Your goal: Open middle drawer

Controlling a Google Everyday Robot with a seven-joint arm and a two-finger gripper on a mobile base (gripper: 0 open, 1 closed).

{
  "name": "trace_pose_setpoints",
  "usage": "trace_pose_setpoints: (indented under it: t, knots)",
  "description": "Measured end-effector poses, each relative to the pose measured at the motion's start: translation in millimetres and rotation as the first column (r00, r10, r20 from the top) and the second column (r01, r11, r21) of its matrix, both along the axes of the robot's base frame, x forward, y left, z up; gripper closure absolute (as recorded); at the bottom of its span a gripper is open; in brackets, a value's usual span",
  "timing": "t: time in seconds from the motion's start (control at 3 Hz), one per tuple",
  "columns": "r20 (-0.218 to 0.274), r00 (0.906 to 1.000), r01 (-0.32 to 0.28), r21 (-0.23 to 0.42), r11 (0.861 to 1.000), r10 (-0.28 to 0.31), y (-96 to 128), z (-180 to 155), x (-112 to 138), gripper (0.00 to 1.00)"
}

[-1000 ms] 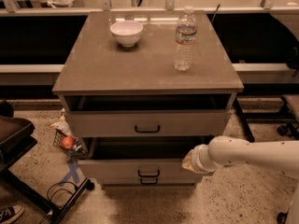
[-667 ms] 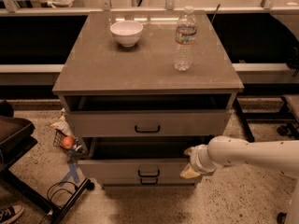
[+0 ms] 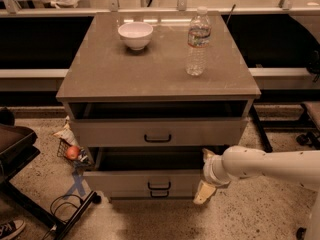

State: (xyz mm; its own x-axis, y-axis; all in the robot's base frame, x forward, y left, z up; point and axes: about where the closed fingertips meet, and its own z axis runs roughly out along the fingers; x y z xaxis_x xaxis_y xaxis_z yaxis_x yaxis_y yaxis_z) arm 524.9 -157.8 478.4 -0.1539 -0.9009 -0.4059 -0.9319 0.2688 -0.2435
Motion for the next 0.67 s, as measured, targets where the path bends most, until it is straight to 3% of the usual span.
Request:
trace_pose_setpoints:
  t: [0.33,0.67]
  knots:
    - [-0.011,0.9997,-0.021,-0.021,1.0,0.021,4.6,-4.4,-0.8,0.0]
    - [-0.064,0.9967,-0.052,-0.044,0.998,0.049,11.2,-26.9,3.3,0.0]
